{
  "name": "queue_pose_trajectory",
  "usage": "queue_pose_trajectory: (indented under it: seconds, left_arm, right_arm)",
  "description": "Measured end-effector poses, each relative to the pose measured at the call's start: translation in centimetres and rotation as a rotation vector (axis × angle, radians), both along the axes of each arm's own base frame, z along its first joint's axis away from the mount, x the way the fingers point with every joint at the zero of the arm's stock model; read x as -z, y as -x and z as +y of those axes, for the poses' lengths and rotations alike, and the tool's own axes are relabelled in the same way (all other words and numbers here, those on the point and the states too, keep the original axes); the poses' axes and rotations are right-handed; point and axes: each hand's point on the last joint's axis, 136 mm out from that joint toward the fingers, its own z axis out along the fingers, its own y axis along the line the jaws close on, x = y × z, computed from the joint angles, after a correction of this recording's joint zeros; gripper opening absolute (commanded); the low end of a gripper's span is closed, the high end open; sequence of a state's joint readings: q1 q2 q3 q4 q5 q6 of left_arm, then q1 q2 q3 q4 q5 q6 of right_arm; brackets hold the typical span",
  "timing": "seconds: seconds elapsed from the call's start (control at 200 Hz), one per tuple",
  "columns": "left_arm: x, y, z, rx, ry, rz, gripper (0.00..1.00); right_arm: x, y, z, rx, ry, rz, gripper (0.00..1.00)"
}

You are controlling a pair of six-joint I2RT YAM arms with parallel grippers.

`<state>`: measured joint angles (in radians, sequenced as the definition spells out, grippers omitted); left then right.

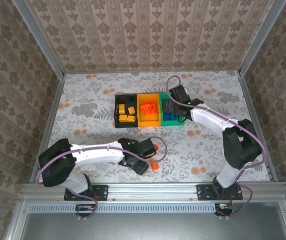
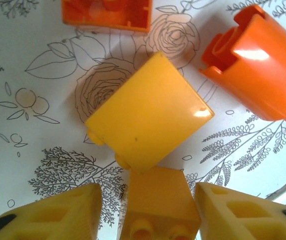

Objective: Sort the legos into containers by color

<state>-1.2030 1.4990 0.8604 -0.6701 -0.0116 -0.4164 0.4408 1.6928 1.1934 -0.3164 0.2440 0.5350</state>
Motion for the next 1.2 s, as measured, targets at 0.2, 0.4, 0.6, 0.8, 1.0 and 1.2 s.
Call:
queue_pose_trajectory:
  seconds: [0.2,0.4,0.6,0.8,1.0,1.2]
  left_arm:
    - [-0.1,0.0,0.1,-0.003,0.006,0.013,0.33]
    - [-1.5,-1.1,0.2,-0.048,0.062,-0.012,0.30]
    - [-4.7,-5.4,1.1,-0.167,0.138,-0.133,0.30]
    - [-10.6,-15.0,3.4,-0.434,0.259,-0.364,0.29]
    - [-13.8,-23.8,6.4,-0.659,0.319,-0.524,0.29]
    - [-12.2,-29.8,6.0,-0.729,0.310,-0.538,0.33]
  right_arm:
    - [0.0,0.0,-0.1,0.004,-0.001,0.000,0.79]
    - [0.0,-0.1,-0.2,0.008,-0.003,0.001,0.79]
    - [0.0,0.4,-0.4,0.017,-0.010,0.002,0.79]
    - [-0.6,1.1,-0.8,0.022,-0.019,-0.011,0.79]
    - [-0.8,1.3,-1.1,0.027,-0.022,-0.014,0.79]
    - [-0.7,1.5,-1.3,0.030,-0.021,-0.011,0.79]
